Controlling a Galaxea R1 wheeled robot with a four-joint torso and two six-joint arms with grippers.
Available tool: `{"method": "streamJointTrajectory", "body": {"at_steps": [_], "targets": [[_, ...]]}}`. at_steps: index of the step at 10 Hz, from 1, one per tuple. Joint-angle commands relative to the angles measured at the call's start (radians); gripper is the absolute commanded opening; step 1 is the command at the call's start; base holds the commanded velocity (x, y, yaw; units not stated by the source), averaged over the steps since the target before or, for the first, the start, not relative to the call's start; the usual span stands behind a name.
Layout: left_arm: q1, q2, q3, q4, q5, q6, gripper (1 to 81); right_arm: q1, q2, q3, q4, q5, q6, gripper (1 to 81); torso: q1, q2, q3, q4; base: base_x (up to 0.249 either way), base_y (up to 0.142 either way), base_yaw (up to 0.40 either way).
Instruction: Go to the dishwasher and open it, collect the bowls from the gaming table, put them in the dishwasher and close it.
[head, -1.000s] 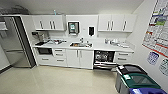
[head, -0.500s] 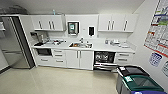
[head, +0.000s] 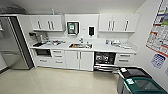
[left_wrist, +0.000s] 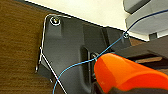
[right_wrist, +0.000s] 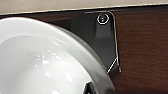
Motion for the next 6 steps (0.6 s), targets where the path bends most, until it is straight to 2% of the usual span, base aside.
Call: {"method": "streamJointTrajectory", "body": {"at_steps": [1,6], "targets": [[-0.018,-0.018,0.005,0.014,0.031,0.002,1.0,0.037,-0.016,-0.001,-0.010,-0.034,-0.004,1.0,0.000,0.000,0.000,0.000,0.114,0.000,0.000],[-0.018,-0.012,0.006,0.017,0.029,0.002,1.0,0.033,-0.020,-0.006,-0.005,-0.032,-0.004,1.0,0.000,0.000,0.000,0.000,0.114,0.000,0.000]]}}
